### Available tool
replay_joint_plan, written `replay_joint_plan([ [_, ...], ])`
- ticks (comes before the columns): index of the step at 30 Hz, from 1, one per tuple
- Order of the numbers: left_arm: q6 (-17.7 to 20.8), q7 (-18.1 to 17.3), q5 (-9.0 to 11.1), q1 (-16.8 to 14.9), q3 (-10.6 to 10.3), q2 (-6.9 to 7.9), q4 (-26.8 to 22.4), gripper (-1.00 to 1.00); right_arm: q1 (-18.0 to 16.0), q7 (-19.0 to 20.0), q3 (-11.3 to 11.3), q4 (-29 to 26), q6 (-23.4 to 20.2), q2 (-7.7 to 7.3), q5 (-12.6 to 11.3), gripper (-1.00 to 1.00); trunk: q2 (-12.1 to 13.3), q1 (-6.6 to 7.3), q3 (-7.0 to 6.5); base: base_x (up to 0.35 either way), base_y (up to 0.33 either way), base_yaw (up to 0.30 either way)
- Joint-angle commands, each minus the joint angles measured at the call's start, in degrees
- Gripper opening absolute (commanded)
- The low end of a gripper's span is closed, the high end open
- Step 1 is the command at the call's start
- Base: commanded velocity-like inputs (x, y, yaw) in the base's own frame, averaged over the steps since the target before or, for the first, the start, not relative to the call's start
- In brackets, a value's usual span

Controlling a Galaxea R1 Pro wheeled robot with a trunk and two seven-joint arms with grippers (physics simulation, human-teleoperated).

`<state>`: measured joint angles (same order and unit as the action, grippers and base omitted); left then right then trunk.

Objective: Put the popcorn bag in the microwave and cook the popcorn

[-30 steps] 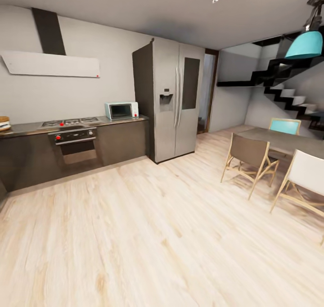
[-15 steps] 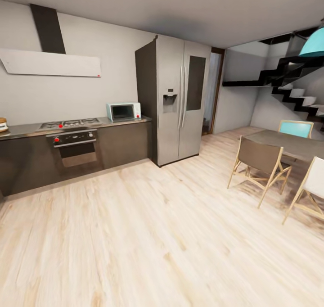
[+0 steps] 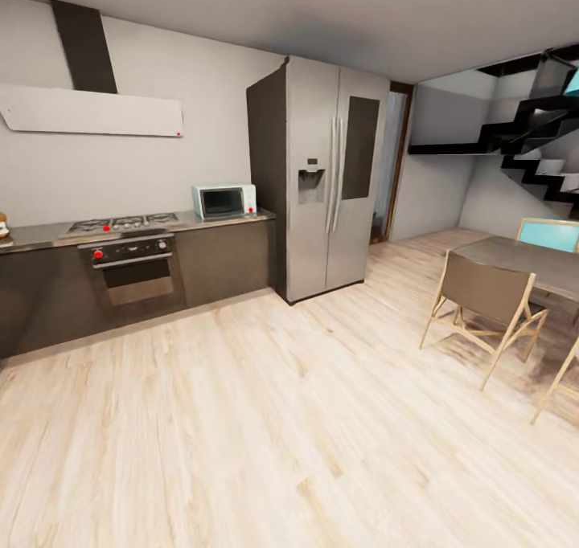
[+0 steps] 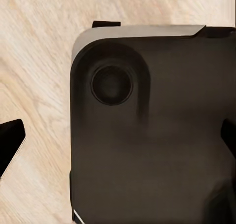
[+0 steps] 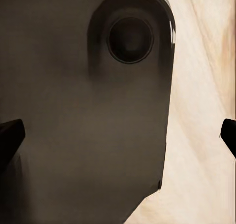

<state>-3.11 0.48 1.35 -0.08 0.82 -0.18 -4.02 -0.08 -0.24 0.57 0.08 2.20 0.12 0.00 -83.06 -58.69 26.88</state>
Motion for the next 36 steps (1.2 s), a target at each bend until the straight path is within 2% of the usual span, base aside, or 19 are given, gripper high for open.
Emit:
replay_joint_plan([
  [1, -0.1, 0.1, 0.1, 0.0, 0.1, -0.01, 0.0, 1.00, 0.0, 0.0, 0.0, 0.0, 0.2, -0.01, 0.0, 1.00, 0.0, -0.03, 0.04, 0.329, 0.000, 0.011],
  [11, -0.1, 0.1, 0.1, 0.0, 0.1, -0.05, 0.1, 1.00, 0.0, 0.0, 0.0, 0.0, 0.2, 0.04, 0.0, 1.00, 0.0, -0.03, 0.04, 0.329, 0.000, 0.021],
  [29, -0.2, 0.1, 0.1, 0.0, 0.1, -0.08, 0.0, 1.00, 0.0, 0.0, 0.0, 0.0, 0.3, -0.03, -0.1, 1.00, 0.0, -0.03, 0.04, 0.329, 0.000, 0.245],
  [36, -0.2, 0.1, 0.1, 0.0, 0.1, -0.08, 0.0, 1.00, 0.0, 0.0, 0.0, 0.0, 0.3, -0.03, -0.1, 1.00, 0.0, -0.03, 0.04, 0.329, 0.000, 0.042],
])
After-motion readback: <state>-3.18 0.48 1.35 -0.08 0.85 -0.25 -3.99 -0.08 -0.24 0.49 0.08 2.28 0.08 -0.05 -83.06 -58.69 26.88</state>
